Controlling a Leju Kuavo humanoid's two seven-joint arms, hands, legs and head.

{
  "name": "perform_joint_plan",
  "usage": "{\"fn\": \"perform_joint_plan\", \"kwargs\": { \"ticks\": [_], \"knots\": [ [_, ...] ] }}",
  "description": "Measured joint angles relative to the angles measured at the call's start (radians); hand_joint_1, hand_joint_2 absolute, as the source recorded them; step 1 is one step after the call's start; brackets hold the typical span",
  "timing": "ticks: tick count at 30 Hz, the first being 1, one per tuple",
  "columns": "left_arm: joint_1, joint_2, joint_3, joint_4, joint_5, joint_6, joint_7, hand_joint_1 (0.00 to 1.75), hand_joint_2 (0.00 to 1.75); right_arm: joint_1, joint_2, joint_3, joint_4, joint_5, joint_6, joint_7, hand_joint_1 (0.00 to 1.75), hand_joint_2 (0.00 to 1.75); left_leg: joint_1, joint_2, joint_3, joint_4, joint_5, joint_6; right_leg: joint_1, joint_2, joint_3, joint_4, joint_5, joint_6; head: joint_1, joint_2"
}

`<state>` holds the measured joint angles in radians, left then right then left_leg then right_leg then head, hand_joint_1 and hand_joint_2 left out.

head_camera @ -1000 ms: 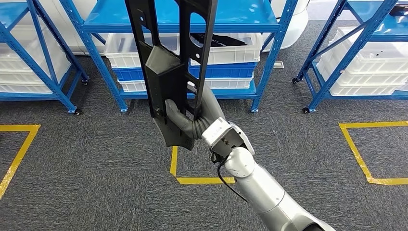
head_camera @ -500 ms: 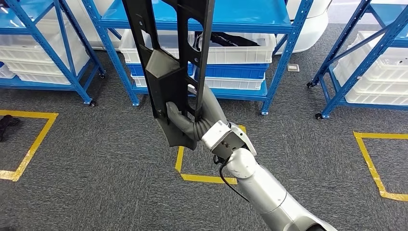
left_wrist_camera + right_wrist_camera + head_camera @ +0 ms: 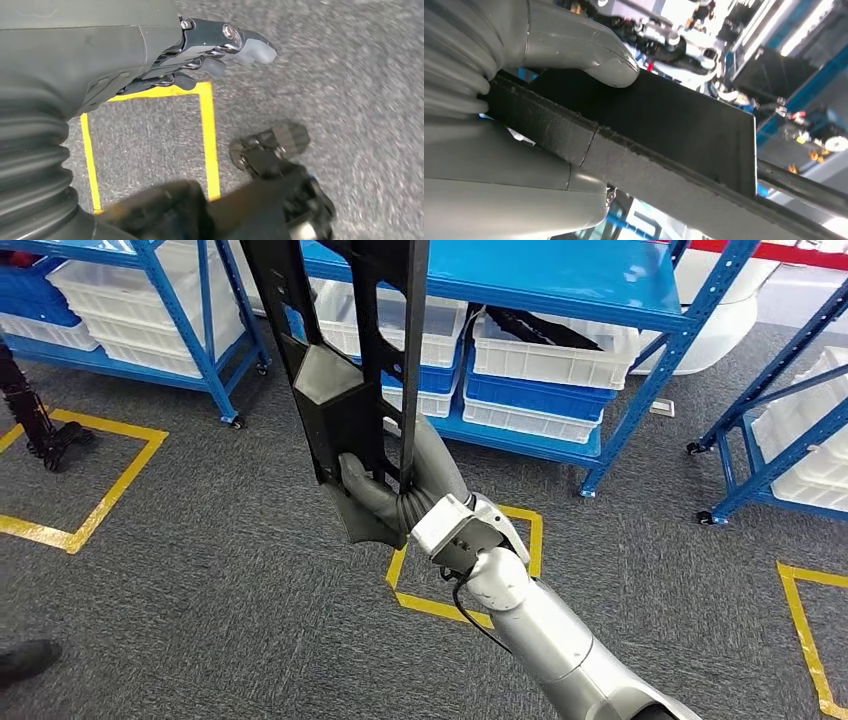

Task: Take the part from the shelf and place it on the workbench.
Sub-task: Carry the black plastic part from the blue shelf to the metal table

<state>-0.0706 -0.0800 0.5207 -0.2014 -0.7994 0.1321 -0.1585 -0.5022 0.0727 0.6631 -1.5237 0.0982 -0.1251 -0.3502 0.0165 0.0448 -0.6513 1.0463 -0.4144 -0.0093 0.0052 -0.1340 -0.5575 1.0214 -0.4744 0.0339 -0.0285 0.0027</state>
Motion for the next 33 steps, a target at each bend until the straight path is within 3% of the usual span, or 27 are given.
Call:
{"fn": "perform_joint_plan", "kwargs": {
  "ticks": [1, 2, 4, 5, 7, 8, 11, 12, 14, 17, 19, 21, 23, 24, 25, 26, 28, 30, 32, 33],
  "knots": [
    [0.001, 0.0, 0.0, 0.0, -0.001, 0.0, 0.001, 0.0, 1.75, 0.0, 0.001, 0.0, 0.0, 0.0, 0.0, 0.0, 1.75, 1.75, 0.001, -0.013, -0.001, -0.002, 0.003, 0.006, -0.003, 0.008, -0.003, 0.008, -0.008, 0.003, 0.0, 0.0],
    [0.001, 0.0, 0.001, 0.0, -0.002, 0.001, 0.002, 0.0, 1.75, 0.0, 0.001, 0.0, 0.0, 0.0, 0.0, 0.0, 1.75, 1.75, 0.002, -0.026, -0.002, -0.005, 0.007, 0.012, -0.005, 0.031, -0.014, 0.033, -0.023, 0.004, 0.0, 0.0],
    [-0.001, 0.0, 0.002, 0.0, -0.004, 0.001, 0.002, 0.0, 1.75, 0.001, -0.001, 0.0, 0.0, 0.0, 0.0, -0.001, 1.75, 1.75, 0.004, -0.052, -0.006, -0.007, 0.012, 0.022, -0.01, 0.096, -0.064, 0.141, -0.072, -0.001, 0.002, 0.0],
    [-0.002, 0.0, 0.002, 0.0, -0.005, 0.002, 0.002, 0.0, 1.75, 0.001, -0.004, 0.0, 0.0, 0.0, 0.0, -0.002, 1.75, 1.75, 0.004, -0.067, -0.01, -0.007, 0.015, 0.025, -0.01, 0.116, -0.098, 0.209, -0.097, -0.004, 0.003, 0.0],
    [-0.001, 0.0, 0.004, 0.0, -0.006, 0.002, 0.003, 0.0, 1.75, 0.004, -0.008, 0.001, 0.0, 0.0, 0.0, -0.002, 1.75, 1.75, 0.004, -0.096, -0.016, -0.006, 0.019, 0.027, -0.011, 0.129, -0.14, 0.281, -0.113, -0.001, 0.004, 0.0],
    [0.0, 0.0, 0.004, 0.0, -0.007, 0.002, 0.003, 0.0, 1.75, 0.005, -0.01, 0.001, 0.0, 0.0, 0.0, -0.002, 1.75, 1.75, 0.004, -0.108, -0.018, -0.006, 0.021, 0.027, -0.011, 0.131, -0.138, 0.27, -0.102, 0.005, 0.004, 0.0],
    [0.003, 0.0, 0.005, 0.0, -0.008, 0.002, 0.003, 0.0, 1.75, 0.005, -0.01, 0.001, 0.0, 0.0, 0.001, -0.002, 1.75, 1.75, 0.006, -0.143, -0.02, -0.006, 0.028, 0.018, -0.021, 0.167, -0.054, 0.096, -0.032, 0.026, 0.004, 0.0],
    [0.003, 0.0, 0.005, 0.0, -0.009, 0.002, 0.003, 0.0, 1.75, 0.005, -0.01, 0.001, 0.0, 0.0, 0.001, -0.002, 1.75, 1.75, 0.005, -0.153, -0.021, -0.005, 0.03, 0.014, -0.023, 0.184, -0.03, 0.047, -0.016, 0.027, 0.004, 0.0],
    [0.003, 0.0, 0.005, 0.0, -0.01, 0.002, 0.003, 0.0, 1.75, 0.005, -0.01, 0.001, 0.0, 0.001, 0.002, -0.002, 1.75, 1.75, 0.003, -0.166, -0.026, -0.006, 0.035, 0.005, -0.022, 0.197, -0.015, 0.016, -0.008, 0.017, 0.003, 0.0],
    [0.009, 0.0, 0.005, 0.0, -0.012, 0.002, 0.003, 0.0, 1.75, 0.005, -0.008, 0.001, 0.0, 0.001, 0.003, -0.002, 1.75, 1.75, 0.006, -0.179, -0.031, -0.016, 0.047, -0.013, -0.017, 0.175, -0.014, 0.015, 0.003, -0.005, 0.002, 0.0],
    [0.013, 0.001, 0.005, 0.0, -0.014, 0.002, 0.002, 0.0, 1.75, 0.004, -0.004, 0.001, 0.0, 0.001, 0.004, -0.002, 1.75, 1.75, 0.004, -0.138, -0.043, 0.004, 0.034, -0.02, -0.021, 0.156, -0.014, 0.01, 0.011, -0.019, -0.001, 0.0],
    [0.012, 0.0, 0.005, 0.0, -0.016, 0.002, 0.002, 0.0, 1.75, 0.002, -0.001, 0.001, 0.0, 0.002, 0.006, -0.002, 1.75, 1.75, 0.0, -0.075, -0.083, 0.099, -0.024, -0.024, -0.021, 0.133, -0.014, 0.007, 0.013, -0.03, -0.005, 0.0],
    [0.01, -0.001, 0.005, 0.0, -0.017, 0.001, 0.002, 0.0, 1.75, 0.002, 0.0, 0.001, 0.001, 0.003, 0.007, -0.002, 1.75, 1.75, 0.002, -0.052, -0.138, 0.232, -0.087, -0.028, -0.015, 0.105, -0.014, 0.007, 0.012, -0.034, -0.006, 0.0],
    [0.009, -0.001, 0.005, 0.0, -0.018, 0.001, 0.001, 0.0, 1.75, 0.003, 0.0, 0.001, 0.002, 0.003, 0.008, -0.002, 1.75, 1.75, 0.003, -0.05, -0.149, 0.267, -0.098, -0.029, -0.013, 0.09, -0.015, 0.008, 0.012, -0.034, -0.006, 0.0],
    [0.009, -0.001, 0.005, 0.0, -0.018, 0.001, 0.001, 0.0, 1.75, 0.003, 0.0, 0.001, 0.002, 0.003, 0.008, -0.002, 1.75, 1.75, 0.003, -0.047, -0.141, 0.263, -0.091, -0.029, -0.012, 0.076, -0.015, 0.008, 0.011, -0.034, -0.006, 0.0],
    [0.01, -0.001, 0.005, 0.0, -0.018, 0.001, 0.001, 0.0, 1.75, 0.002, 0.0, 0.001, 0.002, 0.003, 0.008, -0.002, 1.75, 1.75, 0.003, -0.04, -0.11, 0.217, -0.068, -0.027, -0.011, 0.063, -0.014, 0.008, 0.011, -0.034, -0.006, 0.0],
    [0.008, 0.0, 0.005, 0.0, -0.018, 0.001, 0.001, 0.0, 1.75, 0.001, 0.001, 0.001, 0.002, 0.003, 0.008, -0.002, 1.75, 1.75, -0.004, 0.007, -0.029, 0.082, -0.023, -0.019, -0.005, 0.04, -0.011, 0.009, 0.007, -0.032, -0.007, 0.0],
    [0.005, 0.001, 0.005, 0.0, -0.018, 0.001, 0.001, 0.0, 1.75, 0.0, 0.002, 0.001, 0.003, 0.003, 0.008, -0.003, 1.75, 1.75, -0.013, 0.038, 0.008, 0.01, -0.009, -0.007, 0.004, 0.021, -0.01, 0.011, 0.003, -0.027, -0.003, 0.0],
    [0.003, 0.001, 0.005, 0.0, -0.018, 0.001, 0.001, 0.0, 1.75, 0.0, 0.003, 0.001, 0.003, 0.003, 0.008, -0.003, 1.75, 1.75, -0.019, 0.017, 0.002, 0.004, -0.007, 0.005, 0.007, -0.002, -0.009, 0.008, 0.002, -0.02, 0.0, 0.0],
    [0.003, 0.001, 0.005, 0.0, -0.018, 0.001, 0.0, 0.0, 1.75, -0.001, 0.003, 0.001, 0.003, 0.003, 0.008, -0.003, 1.75, 1.75, -0.017, 0.003, 0.002, 0.0, -0.004, 0.011, 0.005, 0.0, -0.011, 0.011, -0.002, -0.015, 0.0, 0.0]
  ]
}}
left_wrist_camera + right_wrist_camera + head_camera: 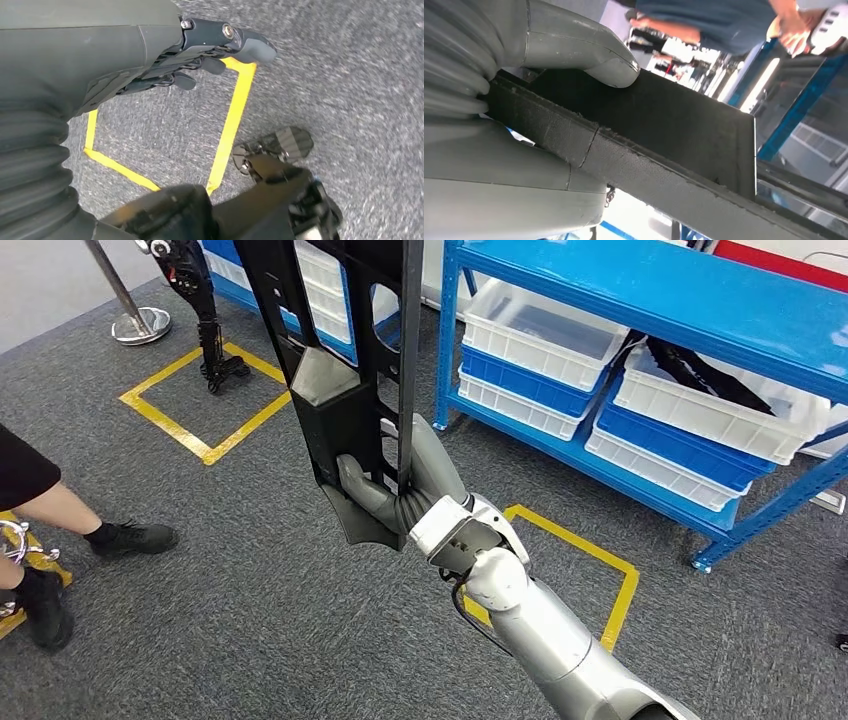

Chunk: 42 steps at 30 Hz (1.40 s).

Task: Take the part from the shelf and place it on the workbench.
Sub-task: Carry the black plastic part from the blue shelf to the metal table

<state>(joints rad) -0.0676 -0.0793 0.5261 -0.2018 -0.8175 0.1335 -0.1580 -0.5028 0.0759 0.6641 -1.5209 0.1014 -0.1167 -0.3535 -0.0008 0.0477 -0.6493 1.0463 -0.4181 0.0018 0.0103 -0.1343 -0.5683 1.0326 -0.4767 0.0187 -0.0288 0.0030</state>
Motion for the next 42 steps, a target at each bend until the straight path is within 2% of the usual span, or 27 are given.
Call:
{"fn": "perform_joint_plan", "kwargs": {
  "ticks": [2, 4, 6, 7, 8, 10, 12, 14, 15, 16, 17, 19, 21, 22, 23, 24, 26, 28, 30, 32, 34, 36, 37, 38, 39, 40, 42],
  "knots": [
    [-0.001, 0.0, 0.0, 0.0, 0.0, 0.0, -0.001, 0.0, 1.75, -0.001, 0.001, 0.0, 0.0, 0.0, 0.0, -0.001, 1.75, 1.75, 0.006, -0.028, 0.001, -0.009, 0.009, 0.014, -0.006, 0.047, -0.021, 0.047, -0.029, 0.004, 0.001, 0.0],
    [-0.005, 0.001, 0.0, 0.0, 0.0, -0.002, -0.002, 0.0, 1.75, 0.0, -0.001, 0.001, 0.0, 0.0, 0.0, -0.002, 1.75, 1.75, 0.011, -0.057, -0.002, -0.013, 0.016, 0.024, -0.012, 0.109, -0.077, 0.165, -0.081, 0.001, 0.003, 0.0],
    [-0.006, 0.001, 0.001, 0.0, 0.0, -0.005, -0.002, 0.0, 1.75, 0.003, -0.004, 0.001, 0.003, 0.0, 0.0, -0.002, 1.75, 1.75, 0.011, -0.091, -0.006, -0.012, 0.019, 0.026, -0.015, 0.128, -0.131, 0.27, -0.111, 0.004, 0.004, 0.0],
    [-0.005, 0.001, 0.001, 0.0, 0.0, -0.006, -0.002, 0.0, 1.75, 0.003, -0.005, 0.001, 0.004, 0.0, 0.0, -0.002, 1.75, 1.75, 0.011, -0.108, -0.008, -0.012, 0.021, 0.026, -0.016, 0.131, -0.136, 0.275, -0.106, 0.011, 0.004, 0.0],
    [-0.004, 0.001, 0.002, 0.0, 0.0, -0.007, -0.002, 0.0, 1.75, 0.004, -0.005, 0.002, 0.005, 0.0, 0.0, -0.002, 1.75, 1.75, 0.012, -0.124, -0.008, -0.012, 0.022, 0.024, -0.018, 0.134, -0.123, 0.243, -0.088, 0.02, 0.004, 0.0],
    [-0.003, 0.001, 0.005, 0.0, -0.002, -0.007, -0.002, 0.0, 1.75, 0.003, -0.005, 0.002, 0.005, 0.0, 0.0, -0.002, 1.75, 1.75, 0.012, -0.154, -0.01, -0.011, 0.027, 0.017, -0.026, 0.17, -0.058, 0.105, -0.034, 0.035, 0.004, 0.0],
    [-0.004, 0.002, 0.009, 0.0, -0.003, -0.007, -0.003, 0.0, 1.75, 0.002, -0.004, 0.002, 0.005, 0.0, 0.0, -0.002, 1.75, 1.75, 0.011, -0.178, -0.016, -0.01, 0.032, 0.007, -0.03, 0.201, -0.012, 0.011, -0.003, 0.033, 0.003, 0.0],
    [0.0, 0.003, 0.011, 0.0, -0.005, -0.007, -0.004, 0.0, 1.75, 0.002, -0.001, 0.002, 0.005, 0.0, 0.0, -0.002, 1.75, 1.75, 0.014, -0.196, -0.023, -0.015, 0.04, -0.008, -0.025, 0.192, -0.005, 0.0, 0.005, 0.019, 0.003, 0.0],
    [0.002, 0.004, 0.012, 0.0, -0.006, -0.008, -0.005, 0.0, 1.75, 0.001, 0.001, 0.002, 0.005, 0.0, 0.0, -0.002, 1.75, 1.75, 0.016, -0.195, -0.027, -0.016, 0.042, -0.014, -0.026, 0.182, -0.005, -0.002, 0.009, 0.011, 0.002, 0.0],
    [0.005, 0.006, 0.013, 0.0, -0.006, -0.008, -0.006, 0.0, 1.75, 0.001, 0.004, 0.002, 0.005, 0.001, 0.0, -0.002, 1.75, 1.75, 0.015, -0.175, -0.032, -0.008, 0.037, -0.018, -0.028, 0.171, -0.004, -0.004, 0.013, 0.004, 0.002, 0.0],
    [0.006, 0.006, 0.013, 0.0, -0.007, -0.008, -0.007, 0.0, 1.75, 0.001, 0.007, 0.002, 0.005, 0.001, 0.0, -0.002, 1.75, 1.75, 0.013, -0.144, -0.044, 0.018, 0.02, -0.022, -0.03, 0.158, -0.003, -0.007, 0.015, -0.004, -0.001, 0.0],
    [0.004, 0.007, 0.013, 0.0, -0.007, -0.009, -0.009, 0.0, 1.75, 0.001, 0.009, 0.002, 0.005, 0.003, 0.001, -0.002, 1.75, 1.75, 0.012, -0.075, -0.093, 0.129, -0.043, -0.028, -0.026, 0.131, -0.001, -0.008, 0.015, -0.015, -0.005, 0.0],
    [0.003, 0.006, 0.014, 0.0, -0.007, -0.01, -0.01, 0.0, 1.75, 0.002, 0.008, 0.002, 0.006, 0.004, 0.002, -0.002, 1.75, 1.75, 0.017, -0.054, -0.145, 0.248, -0.092, -0.033, -0.02, 0.1, -0.001, -0.008, 0.013, -0.019, -0.006, 0.0],
    [0.003, 0.006, 0.015, 0.0, -0.007, -0.011, -0.01, 0.0, 1.75, 0.002, 0.008, 0.003, 0.006, 0.005, 0.002, -0.002, 1.75, 1.75, 0.019, -0.051, -0.151, 0.266, -0.093, -0.035, -0.019, 0.085, 0.0, -0.008, 0.013, -0.019, -0.006, 0.0],
    [0.003, 0.006, 0.016, 0.0, -0.007, -0.013, -0.01, 0.0, 1.75, 0.002, 0.008, 0.003, 0.006, 0.006, 0.002, -0.002, 1.75, 1.75, 0.02, -0.048, -0.135, 0.244, -0.077, -0.036, -0.018, 0.07, 0.0, -0.007, 0.011, -0.019, -0.006, 0.0],
    [0.003, 0.007, 0.017, 0.0, -0.007, -0.014, -0.01, 0.0, 1.75, 0.002, 0.009, 0.004, 0.005, 0.006, 0.003, -0.002, 1.75, 1.75, 0.021, -0.037, -0.101, 0.187, -0.049, -0.037, -0.018, 0.057, 0.002, -0.007, 0.009, -0.019, -0.006, 0.0],
    [0.0, 0.008, 0.018, 0.0, -0.007, -0.017, -0.01, 0.0, 1.75, 0.001, 0.01, 0.004, 0.005, 0.006, 0.003, -0.002, 1.75, 1.75, 0.018, 0.011, -0.029, 0.061, -0.009, -0.034, -0.011, 0.035, 0.006, -0.005, 0.003, -0.011, -0.005, 0.0],
    [-0.003, 0.008, 0.018, 0.0, -0.007, -0.017, -0.01, 0.0, 1.75, 0.0, 0.011, 0.006, 0.005, 0.007, 0.003, -0.002, 1.75, 1.75, 0.009, 0.031, -0.005, 0.011, -0.002, -0.022, -0.003, 0.017, 0.009, -0.004, -0.002, -0.002, -0.001, 0.0],
    [-0.004, 0.008, 0.019, 0.0, -0.007, -0.017, -0.01, 0.0, 1.75, 0.0, 0.012, 0.007, 0.005, 0.007, 0.003, -0.003, 1.75, 1.75, 0.006, 0.002, -0.008, 0.008, 0.001, -0.007, -0.002, 0.0, 0.011, -0.006, -0.005, 0.007, 0.002, 0.0],
    [-0.004, 0.009, 0.019, 0.0, -0.008, -0.017, -0.009, 0.0, 1.75, 0.0, 0.013, 0.007, 0.003, 0.008, 0.003, -0.003, 1.75, 1.75, 0.009, -0.025, -0.009, 0.003, 0.007, 0.007, -0.009, 0.04, -0.001, 0.021, -0.024, 0.013, 0.002, 0.0],
    [-0.007, 0.011, 0.019, 0.0, -0.01, -0.017, -0.01, 0.0, 1.75, 0.001, 0.009, 0.008, 0.002, 0.008, 0.003, -0.003, 1.75, 1.75, 0.012, -0.051, -0.011, 0.0, 0.012, 0.018, -0.014, 0.106, -0.051, 0.122, -0.071, 0.008, 0.003, 0.0],
    [-0.009, 0.011, 0.019, 0.0, -0.011, -0.016, -0.01, 0.0, 1.75, 0.006, 0.002, 0.008, 0.002, 0.008, 0.003, -0.003, 1.75, 1.75, 0.012, -0.083, -0.015, 0.0, 0.015, 0.024, -0.014, 0.128, -0.118, 0.253, -0.115, 0.004, 0.004, 0.0],
    [-0.008, 0.011, 0.019, 0.0, -0.012, -0.015, -0.01, 0.0, 1.75, 0.009, 0.0, 0.008, 0.002, 0.008, 0.003, -0.003, 1.75, 1.75, 0.012, -0.1, -0.017, 0.0, 0.016, 0.024, -0.014, 0.131, -0.138, 0.285, -0.12, 0.007, 0.004, 0.0],
    [-0.007, 0.011, 0.019, 0.0, -0.013, -0.014, -0.01, 0.0, 1.75, 0.011, -0.002, 0.008, 0.002, 0.008, 0.003, -0.003, 1.75, 1.75, 0.012, -0.117, -0.017, 0.0, 0.018, 0.024, -0.015, 0.133, -0.138, 0.276, -0.109, 0.013, 0.004, 0.0],
    [-0.006, 0.011, 0.019, 0.0, -0.013, -0.014, -0.009, 0.0, 1.75, 0.012, -0.002, 0.008, 0.002, 0.008, 0.003, -0.003, 1.75, 1.75, 0.012, -0.133, -0.018, 0.0, 0.02, 0.023, -0.015, 0.139, -0.117, 0.228, -0.086, 0.02, 0.004, 0.0],
    [-0.006, 0.011, 0.019, 0.0, -0.015, -0.014, -0.009, 0.0, 1.75, 0.011, -0.003, 0.008, 0.002, 0.008, 0.003, -0.003, 1.75, 1.75, 0.013, -0.149, -0.018, 0.0, 0.022, 0.021, -0.018, 0.157, -0.083, 0.156, -0.056, 0.026, 0.004, 0.0],
    [-0.006, 0.011, 0.02, 0.0, -0.018, -0.014, -0.008, 0.0, 1.75, 0.011, -0.003, 0.008, 0.001, 0.008, 0.003, -0.003, 1.75, 1.75, 0.01, -0.177, -0.022, 0.002, 0.026, 0.012, -0.021, 0.194, -0.025, 0.038, -0.014, 0.026, 0.004, 0.0]
  ]
}}
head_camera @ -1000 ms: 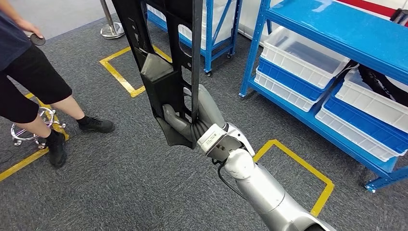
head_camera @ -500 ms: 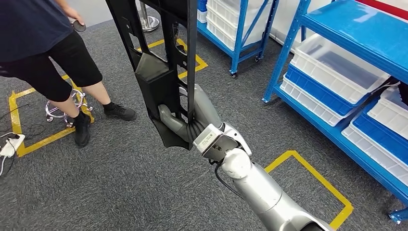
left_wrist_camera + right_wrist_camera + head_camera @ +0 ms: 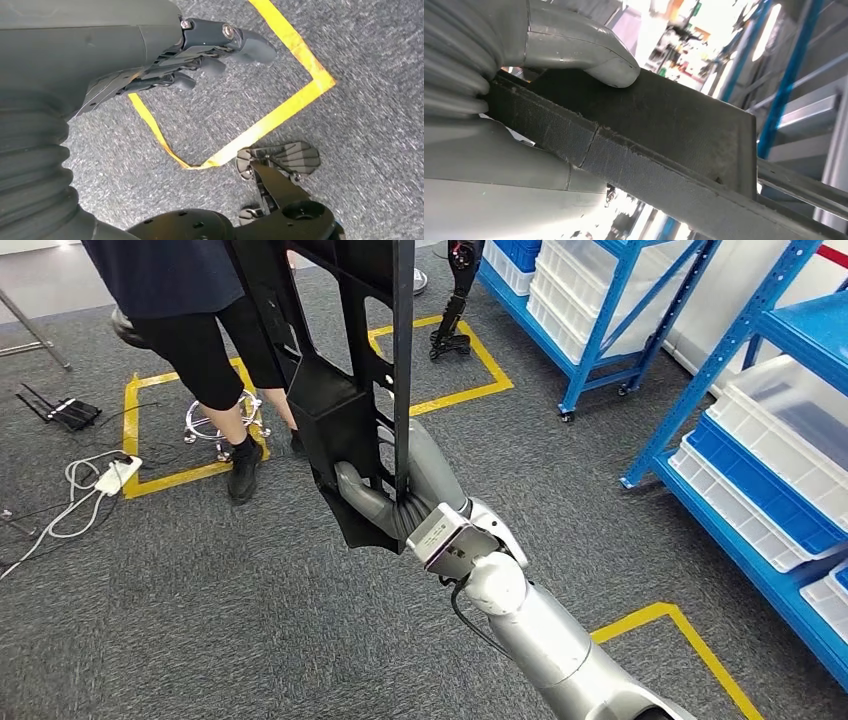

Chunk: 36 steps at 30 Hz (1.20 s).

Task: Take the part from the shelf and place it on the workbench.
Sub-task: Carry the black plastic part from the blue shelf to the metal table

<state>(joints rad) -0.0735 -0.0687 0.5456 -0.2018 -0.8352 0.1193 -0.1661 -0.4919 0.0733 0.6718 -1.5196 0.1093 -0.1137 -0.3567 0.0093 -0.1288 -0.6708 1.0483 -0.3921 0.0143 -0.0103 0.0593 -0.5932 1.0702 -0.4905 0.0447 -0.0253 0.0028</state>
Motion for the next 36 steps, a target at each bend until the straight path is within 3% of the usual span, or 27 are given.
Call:
{"fn": "perform_joint_plan", "kwargs": {
  "ticks": [1, 3, 5, 7, 8, 10, 11, 12, 14, 16, 17, 19, 21, 23, 25, 26, 27, 28, 29, 31, 32, 34, 36],
  "knots": [
    [0.001, 0.0, 0.0, 0.0, -0.001, 0.0, 0.001, 0.0, 1.75, 0.0, 0.0, 0.0, 0.0, 0.0, 0.0, 0.0, 1.75, 1.75, 0.0, -0.011, -0.003, -0.001, 0.003, -0.006, 0.0, 0.01, 0.014, -0.027, 0.009, -0.004, -0.001, 0.0],
    [0.006, 0.0, 0.0, 0.0, -0.002, 0.0, 0.002, 0.0, 1.75, 0.0, 0.002, 0.0, 0.0, 0.0, 0.0, 0.0, 1.75, 1.75, 0.001, -0.026, -0.008, -0.006, 0.011, -0.018, 0.002, -0.008, 0.018, -0.034, 0.016, -0.017, -0.001, 0.0],
    [0.011, 0.001, 0.0, 0.0, -0.002, 0.0, 0.003, 0.0, 1.75, -0.001, 0.006, 0.0, 0.0, 0.0, 0.0, 0.0, 1.75, 1.75, 0.0, 0.014, -0.02, 0.01, 0.0, -0.027, -0.001, -0.031, 0.02, -0.041, 0.025, -0.031, -0.004, 0.0],
    [0.011, 0.001, 0.001, 0.0, -0.002, 0.0, 0.003, 0.0, 1.75, -0.002, 0.009, 0.0, 0.0, 0.0, 0.0, 0.0, 1.75, 1.75, -0.003, 0.087, -0.058, 0.094, -0.052, -0.032, -0.002, -0.057, 0.022, -0.045, 0.028, -0.042, -0.008, 0.0],
    [0.009, 0.0, 0.001, 0.0, -0.002, 0.0, 0.004, 0.0, 1.75, -0.001, 0.009, 0.0, 0.0, 0.001, 0.0, 0.0, 1.75, 1.75, -0.001, 0.107, -0.087, 0.161, -0.087, -0.036, 0.0, -0.072, 0.021, -0.045, 0.027, -0.045, -0.009, 0.0],
    [0.008, -0.001, 0.001, 0.0, -0.003, 0.0, 0.004, 0.0, 1.75, 0.002, 0.009, 0.001, 0.0, 0.001, 0.0, 0.0, 1.75, 1.75, 0.004, 0.122, -0.131, 0.264, -0.125, -0.042, 0.004, -0.103, 0.021, -0.045, 0.026, -0.047, -0.009, 0.0],
    [0.008, -0.001, 0.001, 0.0, -0.003, 0.0, 0.004, 0.0, 1.75, 0.002, 0.009, 0.002, 0.0, 0.001, 0.0, 0.0, 1.75, 1.75, 0.006, 0.125, -0.129, 0.267, -0.119, -0.045, 0.004, -0.118, 0.021, -0.044, 0.025, -0.047, -0.009, 0.0],
    [0.009, -0.001, 0.001, 0.0, -0.003, 0.0, 0.004, 0.0, 1.75, 0.003, 0.009, 0.002, 0.0, 0.001, 0.0, 0.0, 1.75, 1.75, 0.009, 0.132, -0.106, 0.231, -0.098, -0.046, 0.004, -0.132, 0.021, -0.044, 0.024, -0.047, -0.009, 0.0],
    [0.007, -0.001, 0.001, 0.0, -0.004, 0.002, 0.005, 0.0, 1.75, 0.002, 0.009, 0.002, 0.0, 0.001, 0.0, 0.0, 1.75, 1.75, 0.007, 0.171, -0.03, 0.101, -0.048, -0.047, 0.007, -0.156, 0.024, -0.042, 0.019, -0.041, -0.009, 0.0],
    [0.004, -0.002, 0.001, 0.0, -0.008, 0.004, 0.006, 0.0, 1.75, 0.001, 0.009, 0.002, 0.0, 0.001, 0.0, 0.0, 1.75, 1.75, 0.001, 0.196, 0.013, 0.021, -0.029, -0.038, 0.015, -0.177, 0.026, -0.04, 0.013, -0.031, -0.006, 0.0],
    [0.003, -0.003, 0.001, 0.0, -0.009, 0.004, 0.007, 0.0, 1.75, 0.0, 0.01, 0.003, 0.0, 0.001, 0.0, 0.0, 1.75, 1.75, -0.004, 0.193, 0.015, 0.012, -0.031, -0.031, 0.018, -0.188, 0.028, -0.04, 0.011, -0.026, -0.005, 0.0],
    [0.003, -0.002, 0.002, 0.0, -0.012, 0.005, 0.007, 0.0, 1.75, -0.003, 0.011, 0.003, -0.001, 0.002, 0.0, 0.0, 1.75, 1.75, -0.005, 0.164, 0.013, 0.007, -0.027, -0.016, 0.015, -0.202, 0.03, -0.041, 0.007, -0.017, -0.003, 0.0],
    [0.001, -0.002, 0.003, 0.0, -0.013, 0.006, 0.008, 0.0, 1.75, -0.006, 0.013, 0.003, -0.001, 0.003, 0.0, -0.001, 1.75, 1.75, 0.0, 0.138, 0.015, 0.001, -0.021, -0.002, 0.01, -0.155, 0.012, 0.001, -0.017, -0.011, -0.002, 0.0],
    [-0.002, -0.001, 0.003, 0.0, -0.016, 0.006, 0.009, 0.0, 1.75, -0.006, 0.01, 0.002, -0.001, 0.004, 0.0, -0.001, 1.75, 1.75, 0.003, 0.112, 0.013, -0.001, -0.016, 0.009, 0.006, -0.087, -0.047, 0.119, -0.066, -0.016, 0.0, 0.0],
    [-0.004, -0.001, 0.003, 0.0, -0.02, 0.006, 0.011, 0.0, 1.75, -0.004, 0.004, 0.002, -0.001, 0.005, 0.0, -0.001, 1.75, 1.75, 0.003, 0.08, 0.008, -0.001, -0.013, 0.014, 0.005, -0.065, -0.111, 0.234, -0.1, -0.017, 0.001, 0.0],
    [-0.003, 0.0, 0.003, 0.0, -0.02, 0.006, 0.012, 0.0, 1.75, -0.003, 0.003, 0.003, -0.001, 0.006, 0.0, -0.001, 1.75, 1.75, 0.003, 0.064, 0.007, -0.001, -0.012, 0.015, 0.005, -0.062, -0.121, 0.247, -0.097, -0.013, 0.001, 0.0],
    [-0.002, 0.0, 0.003, 0.0, -0.021, 0.006, 0.014, 0.0, 1.75, -0.003, 0.002, 0.003, -0.001, 0.007, 0.0, -0.001, 1.75, 1.75, 0.003, 0.048, 0.007, -0.001, -0.01, 0.014, 0.005, -0.059, -0.112, 0.22, -0.08, -0.007, 0.001, 0.0],
    [-0.001, 0.0, 0.003, 0.0, -0.021, 0.005, 0.015, 0.0, 1.75, -0.004, 0.002, 0.003, -0.001, 0.008, 0.0, 0.0, 1.75, 1.75, 0.003, 0.032, 0.007, -0.001, -0.009, 0.013, 0.004, -0.05, -0.085, 0.16, -0.053, -0.001, 0.001, 0.0],
    [-0.001, 0.0, 0.003, 0.0, -0.021, 0.004, 0.016, 0.0, 1.75, -0.006, 0.002, 0.003, -0.001, 0.009, 0.001, 0.0, 1.75, 1.75, 0.003, 0.018, 0.005, 0.0, -0.006, 0.009, 0.002, -0.025, -0.05, 0.086, -0.027, 0.004, 0.001, 0.0],
    [-0.002, 0.0, 0.004, 0.0, -0.023, 0.003, 0.017, 0.0, 1.75, -0.01, 0.003, 0.003, -0.001, 0.011, 0.003, 0.0, 1.75, 1.75, 0.002, -0.008, 0.0, 0.0, -0.001, 0.0, -0.001, 0.009, 0.002, -0.017, 0.008, 0.0, 0.001, 0.0],
    [-0.001, 0.0, 0.004, 0.0, -0.023, 0.003, 0.018, 0.0, 1.75, -0.011, 0.004, 0.003, -0.001, 0.011, 0.004, 0.0, 1.75, 1.75, 0.002, -0.019, -0.003, -0.001, 0.002, -0.006, 0.001, 0.016, 0.011, -0.034, 0.013, -0.006, 0.0, 0.0],
    [0.004, 0.001, 0.004, 0.0, -0.024, 0.002, 0.019, 0.0, 1.75, -0.012, 0.007, 0.003, -0.001, 0.011, 0.006, 0.001, 1.75, 1.75, 0.004, -0.032, -0.009, -0.005, 0.009, -0.018, 0.002, -0.008, 0.014, -0.037, 0.021, -0.019, 0.0, 0.0],
    [0.007, 0.004, 0.005, 0.0, -0.024, 0.001, 0.02, 0.0, 1.75, -0.014, 0.013, 0.003, -0.001, 0.011, 0.007, 0.001, 1.75, 1.75, 0.001, 0.012, -0.024, 0.023, -0.01, -0.026, -0.003, -0.034, 0.017, -0.044, 0.028, -0.033, -0.003, 0.0]
  ]
}}
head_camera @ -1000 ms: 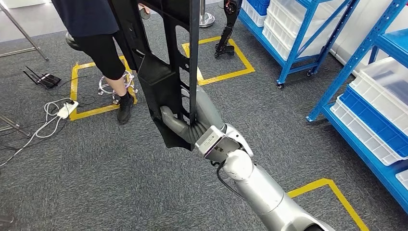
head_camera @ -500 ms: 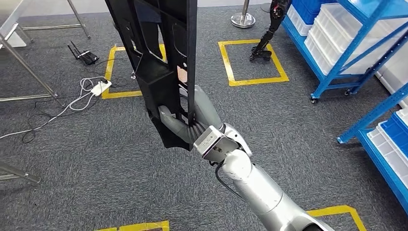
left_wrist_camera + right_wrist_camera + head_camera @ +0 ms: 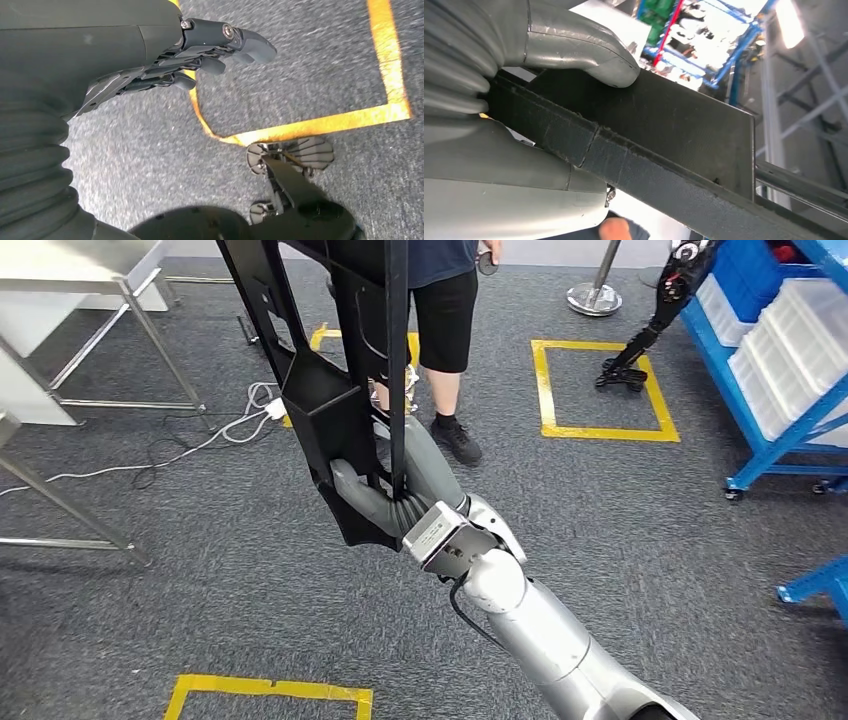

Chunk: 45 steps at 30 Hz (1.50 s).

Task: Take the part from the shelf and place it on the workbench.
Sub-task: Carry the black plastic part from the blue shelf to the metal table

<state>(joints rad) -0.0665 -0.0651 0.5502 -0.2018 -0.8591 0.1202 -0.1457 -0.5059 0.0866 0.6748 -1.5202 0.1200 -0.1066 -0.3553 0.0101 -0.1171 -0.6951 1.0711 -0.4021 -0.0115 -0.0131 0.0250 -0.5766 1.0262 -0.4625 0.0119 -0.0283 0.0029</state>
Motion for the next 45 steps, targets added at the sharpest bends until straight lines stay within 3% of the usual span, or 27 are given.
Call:
{"fn": "perform_joint_plan", "kwargs": {
  "ticks": [2, 4, 5, 6, 8, 10, 11, 13, 14, 16, 17, 18, 20, 22, 24, 26, 28, 30, 33, 35, 36, 38, 39, 41, 42, 44, 45],
  "knots": [
    [-0.002, 0.001, 0.0, 0.0, 0.0, -0.001, 0.0, 0.0, 1.75, -0.001, 0.003, 0.0, 0.0, 0.0, 0.0, 0.0, 1.75, 1.75, -0.003, 0.074, -0.045, 0.1, -0.059, -0.005, 0.0, -0.029, 0.001, -0.003, 0.002, -0.011, -0.004, 0.0],
    [-0.004, 0.0, 0.0, 0.0, 0.0, -0.001, 0.001, 0.0, 1.75, 0.0, 0.004, 0.0, 0.002, 0.0, 0.001, 0.0, 1.75, 1.75, 0.002, 0.105, -0.096, 0.218, -0.111, -0.011, 0.004, -0.061, 0.0, -0.003, 0.001, -0.015, -0.005, 0.0],
    [-0.004, 0.0, 0.0, 0.0, 0.0, -0.002, 0.001, 0.0, 1.75, 0.001, 0.004, 0.001, 0.003, 0.0, 0.001, 0.0, 1.75, 1.75, 0.005, 0.111, -0.103, 0.24, -0.114, -0.014, 0.005, -0.076, 0.0, -0.003, 0.001, -0.015, -0.005, 0.0],
    [-0.004, 0.001, 0.0, 0.0, 0.0, -0.002, 0.001, 0.0, 1.75, 0.001, 0.004, 0.001, 0.004, 0.0, 0.001, 0.0, 1.75, 1.75, 0.007, 0.116, -0.09, 0.223, -0.1, -0.017, 0.004, -0.091, 0.0, -0.003, 0.0, -0.014, -0.005, 0.0],
    [-0.004, 0.002, 0.0, 0.0, 0.0, -0.002, 0.001, 0.0, 1.75, 0.001, 0.004, 0.001, 0.005, 0.0, 0.001, 0.0, 1.75, 1.75, 0.01, 0.154, -0.017, 0.1, -0.051, -0.021, 0.004, -0.118, 0.002, -0.001, -0.004, -0.008, -0.005, 0.0],
    [-0.007, 0.002, 0.0, 0.0, 0.0, -0.002, 0.001, 0.0, 1.75, 0.0, 0.004, 0.001, 0.005, 0.0, 0.001, 0.0, 1.75, 1.75, 0.006, 0.191, 0.039, 0.001, -0.023, -0.016, 0.012, -0.139, 0.005, 0.002, -0.01, 0.002, -0.004, 0.0],
    [-0.008, 0.002, 0.0, 0.0, 0.0, -0.002, 0.001, 0.0, 1.75, 0.0, 0.004, 0.002, 0.005, 0.0, 0.001, 0.0, 1.75, 1.75, 0.002, 0.196, 0.045, -0.015, -0.023, -0.012, 0.016, -0.149, 0.006, 0.003, -0.012, 0.006, -0.002, 0.0],
    [-0.007, 0.002, 0.0, 0.0, 0.0, -0.003, 0.001, 0.0, 1.75, -0.001, 0.005, 0.003, 0.005, 0.001, 0.001, 0.001, 1.75, 1.75, -0.001, 0.168, 0.042, -0.016, -0.02, 0.002, 0.018, -0.168, 0.009, 0.001, -0.016, 0.015, 0.001, 0.0],
    [-0.006, 0.002, 0.0, 0.0, 0.0, -0.003, 0.001, 0.0, 1.75, -0.002, 0.006, 0.003, 0.005, 0.001, 0.001, 0.001, 1.75, 1.75, 0.0, 0.153, 0.041, -0.019, -0.018, 0.008, 0.015, -0.158, 0.008, 0.006, -0.021, 0.02, 0.001, 0.0],
    [-0.007, 0.003, 0.0, 0.0, 0.0, -0.002, 0.001, 0.0, 1.75, -0.002, 0.006, 0.004, 0.005, 0.001, 0.001, 0.0, 1.75, 1.75, 0.005, 0.127, 0.042, -0.023, -0.012, 0.022, 0.009, -0.098, -0.017, 0.063, -0.053, 0.022, 0.002, 0.0],
    [-0.009, 0.003, 0.0, 0.0, 0.0, -0.002, 0.001, 0.0, 1.75, -0.001, 0.004, 0.004, 0.005, 0.001, 0.001, 0.0, 1.75, 1.75, 0.007, 0.114, 0.04, -0.023, -0.01, 0.027, 0.007, -0.062, -0.046, 0.122, -0.079, 0.019, 0.003, 0.0],
    [-0.01, 0.003, 0.0, 0.0, 0.0, -0.002, 0.001, 0.0, 1.75, 0.0, 0.001, 0.004, 0.005, 0.001, 0.001, 0.0, 1.75, 1.75, 0.007, 0.099, 0.038, -0.023, -0.009, 0.031, 0.006, -0.041, -0.081, 0.193, -0.107, 0.015, 0.004, 0.0],
    [-0.01, 0.003, 0.0, 0.0, 0.0, -0.002, 0.001, 0.0, 1.75, 0.004, -0.004, 0.005, 0.005, 0.001, 0.001, 0.0, 1.75, 1.75, 0.008, 0.065, 0.035, -0.023, -0.006, 0.034, 0.006, -0.029, -0.134, 0.29, -0.133, 0.017, 0.005, 0.0],
    [-0.008, 0.003, 0.0, 0.0, 0.0, -0.003, 0.001, 0.0, 1.75, 0.005, -0.005, 0.006, 0.005, 0.001, 0.001, 0.0, 1.75, 1.75, 0.009, 0.033, 0.034, -0.023, -0.004, 0.032, 0.003, -0.022, -0.115, 0.239, -0.102, 0.03, 0.004, 0.0],
    [-0.007, 0.003, 0.0, 0.0, 0.0, -0.003, 0.001, 0.0, 1.75, 0.004, -0.005, 0.006, 0.005, 0.001, 0.001, 0.0, 1.75, 1.75, 0.009, 0.003, 0.032, -0.022, 0.0, 0.025, -0.002, 0.019, -0.048, 0.099, -0.048, 0.04, 0.004, 0.0],
    [-0.008, 0.003, 0.0, 0.0, 0.0, -0.004, 0.001, 0.0, 1.75, 0.004, -0.005, 0.006, 0.005, 0.0, 0.001, 0.0, 1.75, 1.75, 0.008, -0.022, 0.026, -0.023, 0.006, 0.013, -0.003, 0.051, -0.007, 0.019, -0.021, 0.035, 0.004, 0.0],
    [-0.003, 0.003, 0.0, 0.0, 0.0, -0.004, 0.001, 0.0, 1.75, 0.004, -0.004, 0.006, 0.005, 0.0, 0.001, 0.0, 1.75, 1.75, 0.011, -0.043, 0.02, -0.03, 0.015, -0.002, 0.0, 0.036, -0.001, 0.01, -0.013, 0.022, 0.003, 0.0],
    [0.002, 0.004, 0.0, 0.0, 0.0, -0.004, 0.001, 0.0, 1.75, 0.003, 0.0, 0.006, 0.005, 0.0, 0.001, 0.0, 1.75, 1.75, 0.009, -0.019, 0.012, -0.021, 0.009, -0.011, -0.005, 0.012, 0.0, 0.005, -0.006, 0.009, 0.001, 0.0],
    [0.001, 0.004, 0.0, 0.0, -0.001, -0.003, 0.001, 0.0, 1.75, 0.003, 0.004, 0.006, 0.006, 0.0, 0.001, 0.0, 1.75, 1.75, 0.003, 0.085, -0.053, 0.126, -0.074, -0.017, -0.005, -0.031, 0.002, 0.001, -0.004, -0.009, -0.006, 0.0],
    [-0.001, 0.004, 0.0, 0.0, -0.002, -0.003, 0.001, 0.0, 1.75, 0.005, 0.003, 0.006, 0.006, 0.0, 0.001, 0.0, 1.75, 1.75, 0.005, 0.11, -0.101, 0.234, -0.117, -0.021, 0.0, -0.063, 0.002, 0.001, -0.006, -0.012, -0.006, 0.0],
    [-0.001, 0.003, 0.0, 0.0, -0.002, -0.003, 0.001, 0.0, 1.75, 0.005, 0.003, 0.006, 0.007, 0.0, 0.001, 0.0, 1.75, 1.75, 0.005, 0.114, -0.101, 0.243, -0.113, -0.023, 0.0, -0.078, 0.002, 0.001, -0.006, -0.012, -0.006, 0.0],
    [-0.001, 0.004, 0.0, 0.0, -0.002, -0.003, 0.001, 0.0, 1.75, 0.005, 0.003, 0.006, 0.008, 0.0, 0.001, 0.0, 1.75, 1.75, 0.005, 0.133, -0.042, 0.148, -0.064, -0.022, 0.0, -0.105, 0.004, 0.002, -0.009, -0.011, -0.006, 0.0],
    [-0.002, 0.004, 0.0, 0.0, -0.002, -0.003, 0.001, 0.0, 1.75, 0.004, 0.004, 0.006, 0.008, 0.0, 0.001, 0.0, 1.75, 1.75, 0.002, 0.156, -0.003, 0.081, -0.043, -0.021, 0.003, -0.116, 0.005, 0.002, -0.011, -0.008, -0.007, 0.0],
    [-0.006, 0.003, 0.0, 0.0, -0.004, -0.003, 0.001, 0.0, 1.75, 0.002, 0.004, 0.007, 0.008, 0.001, 0.002, 0.001, 1.75, 1.75, -0.005, 0.185, 0.042, -0.004, -0.022, -0.01, 0.013, -0.138, 0.007, 0.004, -0.017, 0.001, -0.005, 0.0],
    [-0.007, 0.003, 0.0, 0.0, -0.006, -0.003, 0.001, 0.0, 1.75, 0.001, 0.004, 0.007, 0.008, 0.001, 0.002, 0.001, 1.75, 1.75, -0.009, 0.184, 0.044, -0.015, -0.024, -0.004, 0.018, -0.149, 0.008, 0.003, -0.018, 0.004, -0.003, 0.0],
    [-0.006, 0.002, 0.0, 0.0, -0.008, -0.003, 0.001, 0.0, 1.75, -0.002, 0.005, 0.008, 0.008, 0.001, 0.002, 0.002, 1.75, 1.75, -0.007, 0.155, 0.04, -0.019, -0.019, 0.011, 0.018, -0.167, 0.009, 0.003, -0.022, 0.012, -0.001, 0.0],
    [-0.005, 0.002, 0.0, 0.0, -0.009, -0.003, 0.001, 0.0, 1.75, -0.003, 0.006, 0.008, 0.007, 0.001, 0.002, 0.002, 1.75, 1.75, -0.004, 0.141, 0.04, -0.021, -0.016, 0.016, 0.016, -0.154, 0.005, 0.012, -0.029, 0.016, -0.001, 0.0]
  ]
}}
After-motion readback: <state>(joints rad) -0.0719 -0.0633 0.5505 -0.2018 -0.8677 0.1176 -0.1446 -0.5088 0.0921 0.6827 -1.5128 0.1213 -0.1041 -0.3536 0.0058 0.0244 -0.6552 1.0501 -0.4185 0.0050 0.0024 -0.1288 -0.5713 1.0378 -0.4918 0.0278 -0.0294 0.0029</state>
